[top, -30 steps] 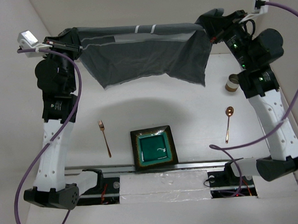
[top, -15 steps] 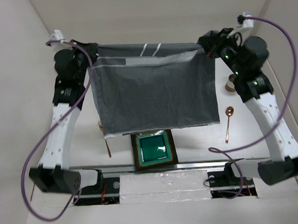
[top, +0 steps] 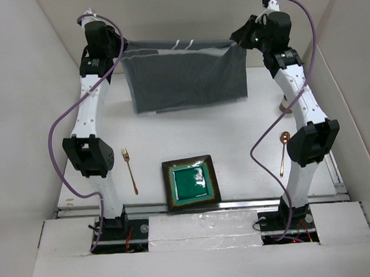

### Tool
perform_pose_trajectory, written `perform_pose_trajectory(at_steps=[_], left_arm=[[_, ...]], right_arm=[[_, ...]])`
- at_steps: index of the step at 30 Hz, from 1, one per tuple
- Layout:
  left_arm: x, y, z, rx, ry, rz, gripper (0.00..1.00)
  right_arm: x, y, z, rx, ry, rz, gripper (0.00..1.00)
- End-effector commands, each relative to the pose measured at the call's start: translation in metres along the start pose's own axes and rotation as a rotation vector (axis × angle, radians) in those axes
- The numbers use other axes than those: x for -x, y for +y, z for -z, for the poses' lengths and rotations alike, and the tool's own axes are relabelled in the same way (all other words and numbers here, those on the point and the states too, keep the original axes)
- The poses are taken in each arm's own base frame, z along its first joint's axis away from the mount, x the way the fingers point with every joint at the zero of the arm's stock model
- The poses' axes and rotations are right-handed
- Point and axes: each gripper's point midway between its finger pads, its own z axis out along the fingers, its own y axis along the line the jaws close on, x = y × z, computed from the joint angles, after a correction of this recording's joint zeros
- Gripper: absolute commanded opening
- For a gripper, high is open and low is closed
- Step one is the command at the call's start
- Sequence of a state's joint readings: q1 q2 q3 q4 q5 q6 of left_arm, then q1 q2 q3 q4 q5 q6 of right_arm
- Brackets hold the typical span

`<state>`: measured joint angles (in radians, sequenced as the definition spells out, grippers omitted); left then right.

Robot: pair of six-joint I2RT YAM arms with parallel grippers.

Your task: Set the dinner table for one person

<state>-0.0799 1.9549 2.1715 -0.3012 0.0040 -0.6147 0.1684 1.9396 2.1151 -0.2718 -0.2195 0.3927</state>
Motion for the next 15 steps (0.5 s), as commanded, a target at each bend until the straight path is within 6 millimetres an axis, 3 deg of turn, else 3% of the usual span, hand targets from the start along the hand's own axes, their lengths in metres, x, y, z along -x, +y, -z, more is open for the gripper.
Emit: perform_pose_trajectory(at_steps=[1,2,3,4,5,6,7,8,9,10,11,12,13,15], left_arm=[[0.087,-0.046,0.061,-0.162,-0.185,0.018,0.00],[0.087,-0.042,0.062,-0.164,-0.181,0.022,0.00],[0.095,-0.051,0.083,-0.202,-0.215,0.018,0.00],[0.075,-0.035,0.070,-0.164,-0.168,0.020,0.00],[0.066,-0.028,0.072,-0.155,-0.156,0.027,0.00],[0.062,-0.028,0.074,-0.192,-0.177,0.033,0.00],[0.024,-0.004,0.081,-0.168,-0.117,0.082,0.00],[0.010,0.006,0.085,-0.173,-0.115,0.106,0.00],[0.018,-0.004,0.107,-0.249,-0.183,0.123,0.00],[-0.036,0.038,0.097,-0.173,-0.099,0.146,0.00],[-0.054,0.048,0.100,-0.159,-0.086,0.170,0.00],[-0.056,0.053,0.107,-0.172,-0.122,0.175,0.00],[-0.101,0.086,0.105,-0.103,-0.058,0.183,0.00],[-0.124,0.106,0.107,-0.086,-0.055,0.207,0.00]], right_arm=[[0.092,0.038,0.047,0.086,-0.193,0.044,0.00],[0.086,0.037,0.050,0.085,-0.182,0.042,0.00],[0.081,0.032,0.054,0.094,-0.190,0.045,0.00],[0.081,0.032,0.054,0.094,-0.190,0.045,0.00],[0.044,0.008,0.046,0.052,-0.118,0.022,0.00],[0.046,0.013,0.058,0.072,-0.153,0.033,0.00],[0.032,0.004,0.060,0.064,-0.137,0.021,0.00],[0.011,-0.002,0.060,0.065,-0.105,0.009,0.00],[-0.023,-0.010,0.064,0.086,-0.070,0.001,0.00],[-0.044,-0.022,0.065,0.074,-0.045,-0.019,0.00],[-0.063,-0.030,0.066,0.069,-0.026,-0.028,0.00],[-0.104,-0.045,0.068,0.058,0.028,-0.049,0.00],[-0.125,-0.059,0.068,0.037,0.060,-0.063,0.00],[-0.160,-0.073,0.066,0.027,0.113,-0.083,0.00]])
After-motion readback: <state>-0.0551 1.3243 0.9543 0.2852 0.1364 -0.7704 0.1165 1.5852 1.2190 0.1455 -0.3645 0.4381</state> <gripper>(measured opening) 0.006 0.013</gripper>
